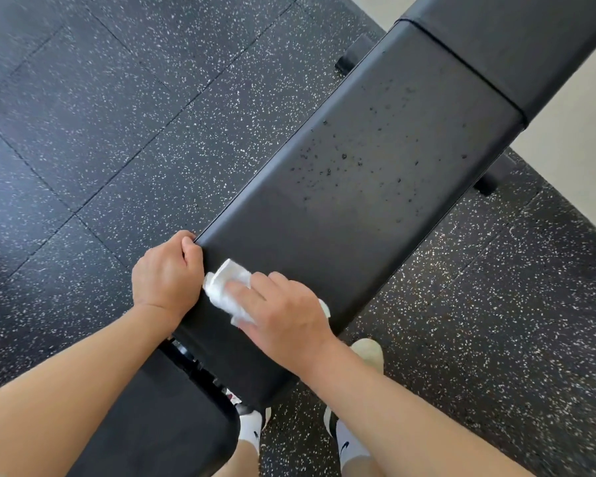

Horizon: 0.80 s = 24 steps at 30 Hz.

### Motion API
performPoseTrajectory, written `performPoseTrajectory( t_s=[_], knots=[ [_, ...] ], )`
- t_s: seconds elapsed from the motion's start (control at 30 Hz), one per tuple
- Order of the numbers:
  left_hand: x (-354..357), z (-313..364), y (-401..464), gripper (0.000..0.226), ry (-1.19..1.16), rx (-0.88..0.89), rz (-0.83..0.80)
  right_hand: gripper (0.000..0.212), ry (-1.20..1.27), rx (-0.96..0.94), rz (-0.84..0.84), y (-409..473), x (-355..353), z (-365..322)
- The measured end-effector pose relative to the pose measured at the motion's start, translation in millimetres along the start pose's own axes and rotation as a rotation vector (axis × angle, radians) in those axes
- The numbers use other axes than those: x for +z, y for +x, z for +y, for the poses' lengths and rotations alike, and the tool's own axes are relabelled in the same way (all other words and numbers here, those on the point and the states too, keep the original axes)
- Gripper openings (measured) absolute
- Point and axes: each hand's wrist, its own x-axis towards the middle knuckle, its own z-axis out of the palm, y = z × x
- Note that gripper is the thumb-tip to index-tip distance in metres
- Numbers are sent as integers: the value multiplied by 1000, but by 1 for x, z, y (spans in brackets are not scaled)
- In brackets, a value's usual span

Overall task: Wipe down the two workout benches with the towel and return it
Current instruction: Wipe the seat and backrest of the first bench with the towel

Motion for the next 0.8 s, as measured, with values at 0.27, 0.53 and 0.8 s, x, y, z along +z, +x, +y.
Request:
performPoseTrajectory(
  t_s=[0.27, 0.53, 0.8],
  knots=[
    [-3, 1, 0, 40, 2, 8, -1, 51, -248, 231, 184, 7, -69, 148],
    [-5, 3, -1, 37, -10, 6, -18, 39, -85, 321, 172, -11, -36, 72],
    [-5, 5, -1, 38, -19, -8, -14, 40, -34, -26, -59, -10, -14, 9]
  ],
)
